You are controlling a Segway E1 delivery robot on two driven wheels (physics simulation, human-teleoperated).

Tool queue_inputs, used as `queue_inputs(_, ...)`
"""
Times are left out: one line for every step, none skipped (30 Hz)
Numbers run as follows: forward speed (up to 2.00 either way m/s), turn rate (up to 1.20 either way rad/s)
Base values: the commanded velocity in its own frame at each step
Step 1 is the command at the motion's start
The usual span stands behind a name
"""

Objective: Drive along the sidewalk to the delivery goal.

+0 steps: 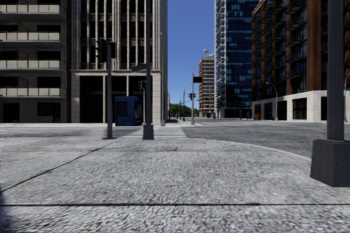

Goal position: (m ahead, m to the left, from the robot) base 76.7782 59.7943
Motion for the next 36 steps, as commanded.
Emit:
queue_inputs(2.0, 0.0)
queue_inputs(2.0, 0.0)
queue_inputs(2.0, 0.0)
queue_inputs(2.0, 0.0)
queue_inputs(2.0, 0.0)
queue_inputs(2.0, 0.0)
queue_inputs(2.0, 0.0)
queue_inputs(2.0, 0.0)
queue_inputs(2.0, 0.0)
queue_inputs(2.0, 0.0)
queue_inputs(2.0, 0.0)
queue_inputs(2.0, 0.0)
queue_inputs(2.0, 0.0)
queue_inputs(2.0, 0.0)
queue_inputs(2.0, 0.0)
queue_inputs(2.0, 0.0)
queue_inputs(2.0, 0.0)
queue_inputs(2.0, 0.0)
queue_inputs(2.0, 0.0)
queue_inputs(2.0, 0.0)
queue_inputs(2.0, 0.0)
queue_inputs(2.0, 0.0)
queue_inputs(2.0, 0.0)
queue_inputs(2.0, 0.0)
queue_inputs(2.0, 0.0)
queue_inputs(2.0, 0.0)
queue_inputs(2.0, 0.0)
queue_inputs(2.0, 0.0)
queue_inputs(2.0, 0.0)
queue_inputs(2.0, 0.0)
queue_inputs(2.0, 0.0)
queue_inputs(2.0, 0.0)
queue_inputs(2.0, 0.0)
queue_inputs(2.0, 0.0)
queue_inputs(2.0, 0.0)
queue_inputs(2.0, 0.0)
